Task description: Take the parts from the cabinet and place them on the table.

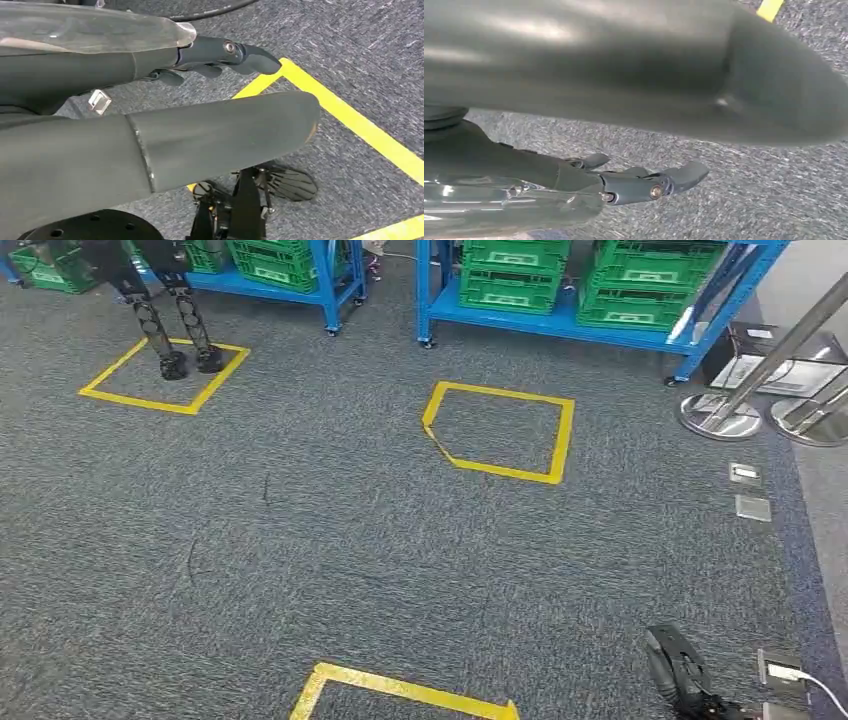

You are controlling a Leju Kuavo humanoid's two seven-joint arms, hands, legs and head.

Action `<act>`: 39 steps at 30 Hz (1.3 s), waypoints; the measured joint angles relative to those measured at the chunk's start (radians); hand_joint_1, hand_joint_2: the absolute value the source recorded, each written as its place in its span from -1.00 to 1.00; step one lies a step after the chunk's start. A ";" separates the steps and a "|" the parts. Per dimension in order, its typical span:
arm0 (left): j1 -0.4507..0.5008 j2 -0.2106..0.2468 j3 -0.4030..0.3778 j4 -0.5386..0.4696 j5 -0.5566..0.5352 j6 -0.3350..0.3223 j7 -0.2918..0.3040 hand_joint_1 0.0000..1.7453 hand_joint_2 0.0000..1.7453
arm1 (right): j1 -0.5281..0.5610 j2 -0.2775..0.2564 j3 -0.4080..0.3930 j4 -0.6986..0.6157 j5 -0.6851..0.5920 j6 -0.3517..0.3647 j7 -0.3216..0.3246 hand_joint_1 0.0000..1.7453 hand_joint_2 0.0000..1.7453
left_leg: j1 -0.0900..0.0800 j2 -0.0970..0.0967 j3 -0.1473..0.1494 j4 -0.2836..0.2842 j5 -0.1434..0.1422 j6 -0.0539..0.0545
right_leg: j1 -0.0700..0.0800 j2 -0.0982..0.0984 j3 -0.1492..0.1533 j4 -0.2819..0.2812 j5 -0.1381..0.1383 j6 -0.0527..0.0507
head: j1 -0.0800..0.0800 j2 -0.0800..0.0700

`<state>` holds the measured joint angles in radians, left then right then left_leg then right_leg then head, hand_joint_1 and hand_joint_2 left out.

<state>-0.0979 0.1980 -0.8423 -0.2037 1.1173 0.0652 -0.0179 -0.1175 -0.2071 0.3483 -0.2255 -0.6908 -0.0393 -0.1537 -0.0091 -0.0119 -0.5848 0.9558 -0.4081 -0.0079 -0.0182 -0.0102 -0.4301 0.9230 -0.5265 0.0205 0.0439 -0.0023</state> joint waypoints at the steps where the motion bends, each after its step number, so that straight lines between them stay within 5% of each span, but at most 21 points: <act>1: 0.000 0.000 0.000 0.000 0.000 0.001 0.000 -1.00 -1.00 | -0.002 0.000 0.000 0.000 0.000 0.000 0.000 -1.00 -1.00 | -0.001 0.001 -0.001 0.002 -0.001 0.000 | 0.000 0.000 0.005 -0.009 -0.006 0.004 | 0.002 0.000; 5: -0.001 0.000 0.000 0.000 0.003 0.001 0.001 -1.00 -1.00 | -0.005 0.000 0.000 0.000 0.000 0.002 0.003 -1.00 -1.00 | -0.002 0.001 0.001 0.003 -0.002 0.004 | -0.001 0.000 0.005 -0.012 -0.002 0.011 | 0.000 0.000; 6: 0.000 0.002 0.000 0.000 0.003 0.001 0.001 -1.00 -1.00 | -0.006 0.002 0.000 0.000 0.000 0.002 0.003 -1.00 -1.00 | -0.009 0.000 0.001 0.006 -0.007 0.019 | -0.009 -0.002 0.008 -0.021 0.002 0.026 | -0.003 0.000; 8: -0.001 0.001 0.000 0.000 0.003 0.002 0.001 -1.00 -1.00 | -0.009 0.002 0.000 -0.001 0.000 0.002 0.003 -1.00 -1.00 | 0.009 0.002 0.023 -0.037 0.008 0.043 | -0.001 -0.002 0.019 -0.030 0.003 0.031 | -0.005 0.000; 9: -0.001 0.000 0.000 0.000 0.003 0.002 0.002 -1.00 -1.00 | -0.010 0.002 0.000 0.000 0.000 0.002 0.002 -1.00 -1.00 | 0.007 0.003 0.033 -0.049 0.013 0.043 | -0.001 0.002 0.011 -0.003 -0.013 0.031 | -0.002 0.000; 11: -0.002 0.000 0.000 0.000 0.003 0.002 0.002 -1.00 -1.00 | -0.010 0.002 0.000 0.000 0.000 0.003 0.002 -1.00 -1.00 | 0.009 0.004 0.037 -0.053 0.016 0.047 | -0.003 0.006 -0.069 0.160 -0.099 0.033 | 0.007 0.000; 13: -0.002 -0.003 0.000 0.000 0.003 0.001 0.002 -1.00 -1.00 | -0.007 0.002 0.000 0.000 0.000 0.002 0.004 -1.00 -1.00 | 0.010 0.004 0.037 -0.053 0.015 0.046 | -0.009 0.006 -0.152 0.305 -0.144 0.040 | 0.011 0.000; 15: 0.000 -0.005 0.000 0.000 0.003 0.001 0.002 -1.00 -1.00 | -0.005 0.002 0.000 0.001 0.000 0.002 0.004 -1.00 -1.00 | 0.016 0.004 0.038 -0.048 0.013 0.036 | -0.017 0.006 -0.150 0.270 -0.088 0.047 | 0.012 0.000; 17: 0.000 -0.006 0.000 0.000 0.003 0.001 0.002 -1.00 -1.00 | -0.006 0.002 0.000 0.001 0.000 0.002 0.003 -1.00 -1.00 | 0.031 0.004 0.037 -0.028 0.002 0.016 | -0.030 0.000 -0.072 0.082 0.024 0.064 | 0.012 0.000; 18: 0.001 0.003 0.000 0.001 0.003 0.002 0.002 -1.00 -1.00 | -0.006 0.007 0.000 0.001 0.000 0.002 0.004 -1.00 -1.00 | 0.027 0.005 0.033 -0.015 -0.005 0.003 | -0.037 -0.013 -0.052 0.031 0.030 0.076 | 0.021 0.000; 19: 0.000 0.003 -0.001 0.001 0.003 0.003 0.003 -1.00 -1.00 | -0.005 0.009 0.000 0.001 0.000 0.002 0.003 -1.00 -1.00 | 0.024 0.006 0.029 0.001 -0.011 -0.006 | -0.029 0.005 -0.065 0.036 0.034 0.061 | 0.030 0.000; 20: -0.001 0.004 -0.001 0.001 0.003 0.004 0.003 -1.00 -1.00 | -0.005 0.008 0.000 0.001 0.000 0.001 0.005 -1.00 -1.00 | 0.020 0.005 0.029 0.000 -0.006 -0.009 | -0.028 0.007 -0.069 0.047 0.029 0.041 | 0.020 0.000; 24: 0.000 0.003 -0.001 0.001 0.003 0.003 0.004 -1.00 -1.00 | -0.005 0.011 0.000 0.001 0.000 0.002 0.004 -1.00 -1.00 | 0.033 0.006 0.020 0.025 -0.024 -0.018 | -0.022 0.012 -0.070 0.046 0.038 0.008 | -0.009 0.000; 27: -0.001 0.001 -0.001 0.001 0.003 0.004 0.005 -1.00 -1.00 | -0.005 0.011 0.000 0.001 0.000 0.001 0.003 -1.00 -1.00 | 0.030 0.007 -0.088 0.258 -0.147 -0.022 | -0.012 0.010 -0.076 0.046 0.040 -0.004 | -0.020 0.000; 29: 0.001 -0.001 -0.001 0.001 0.003 0.004 0.005 -1.00 -1.00 | -0.005 0.011 0.000 0.001 0.000 0.002 0.003 -1.00 -1.00 | 0.028 0.007 -0.134 0.350 -0.167 -0.015 | -0.001 0.011 -0.078 0.046 0.039 -0.009 | -0.021 0.000; 30: 0.001 -0.002 -0.001 0.001 0.003 0.004 0.005 -1.00 -1.00 | -0.005 0.011 0.000 0.002 0.000 0.002 0.003 -1.00 -1.00 | 0.023 0.007 -0.120 0.318 -0.139 -0.007 | 0.003 0.012 -0.077 0.046 0.039 -0.011 | -0.021 0.000; 33: 0.001 0.000 -0.001 0.001 0.003 0.004 0.005 -1.00 -1.00 | -0.006 0.011 0.000 0.001 0.000 0.002 0.003 -1.00 -1.00 | 0.001 0.005 0.004 0.061 -0.014 0.035 | 0.011 0.015 -0.070 0.046 0.035 -0.015 | -0.021 0.000; 34: 0.000 0.003 -0.001 0.001 0.003 0.005 0.005 -1.00 -1.00 | -0.006 0.012 0.000 0.001 0.000 0.002 0.003 -1.00 -1.00 | -0.008 0.007 0.025 0.019 -0.026 0.047 | 0.015 0.016 -0.073 0.047 0.032 -0.012 | -0.021 0.000; 36: -0.002 0.002 -0.001 0.000 0.003 0.005 0.005 -1.00 -1.00 | -0.006 0.011 0.000 0.002 0.000 0.002 0.004 -1.00 -1.00 | -0.006 0.008 0.025 0.003 -0.020 0.037 | 0.017 0.016 -0.077 0.051 0.027 -0.012 | -0.021 0.000; 37: -0.003 0.000 -0.001 0.000 0.003 0.005 0.005 -1.00 -1.00 | -0.006 0.011 0.000 0.002 0.000 0.002 0.003 -1.00 -1.00 | -0.004 0.007 0.028 0.003 -0.025 0.015 | 0.018 0.017 -0.076 0.050 0.025 -0.026 | -0.018 0.000; 39: 0.001 0.000 -0.002 0.001 0.003 0.006 0.005 -1.00 -1.00 | -0.007 0.012 0.000 0.002 0.000 0.002 0.003 -1.00 -1.00 | -0.008 0.006 0.029 0.003 -0.025 0.021 | 0.015 0.016 -0.073 0.049 0.024 -0.021 | -0.017 0.000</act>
<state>-0.0967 0.1980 -0.8438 -0.2029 1.1208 0.0717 -0.0126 -0.1242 -0.1953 0.3487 -0.2235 -0.6909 -0.0374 -0.1503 -0.0170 -0.0058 -0.5559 0.9587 -0.4333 0.0135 -0.0031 0.0058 -0.5036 0.9719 -0.5023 -0.0009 0.0271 -0.0023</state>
